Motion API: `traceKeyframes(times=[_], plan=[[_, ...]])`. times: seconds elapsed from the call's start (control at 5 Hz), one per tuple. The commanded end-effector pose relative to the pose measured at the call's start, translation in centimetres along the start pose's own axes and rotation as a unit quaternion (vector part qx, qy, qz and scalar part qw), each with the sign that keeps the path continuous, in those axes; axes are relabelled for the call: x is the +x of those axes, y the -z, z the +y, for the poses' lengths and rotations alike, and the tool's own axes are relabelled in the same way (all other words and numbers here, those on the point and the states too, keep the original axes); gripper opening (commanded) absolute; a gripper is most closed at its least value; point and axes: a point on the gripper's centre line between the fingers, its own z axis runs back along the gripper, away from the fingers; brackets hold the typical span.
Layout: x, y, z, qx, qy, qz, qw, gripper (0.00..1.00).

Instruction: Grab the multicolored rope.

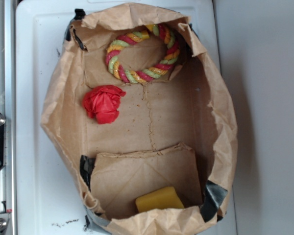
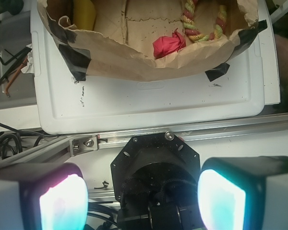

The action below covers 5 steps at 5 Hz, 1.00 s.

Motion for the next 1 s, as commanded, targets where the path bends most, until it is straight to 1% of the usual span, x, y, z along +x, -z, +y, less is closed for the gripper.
traceKeyframes(times=[0.0, 0.2, 0.4, 0.6, 0.8], plan=[[0.0, 0.0, 0.0, 0.000, 0.000, 0.000, 1.000, 1.00], [4.5, 0.5, 1.3, 0.005, -0.030, -0.018, 0.999, 1.00], [7.3, 1.6, 2.2, 0.018, -0.025, -0.024, 0.999, 1.00], [10.0, 3.4, 3.3, 0.022, -0.002, -0.040, 0.999, 1.00], [12.5, 5.2, 4.8, 0.023, -0.004, -0.069, 0.997, 1.00]])
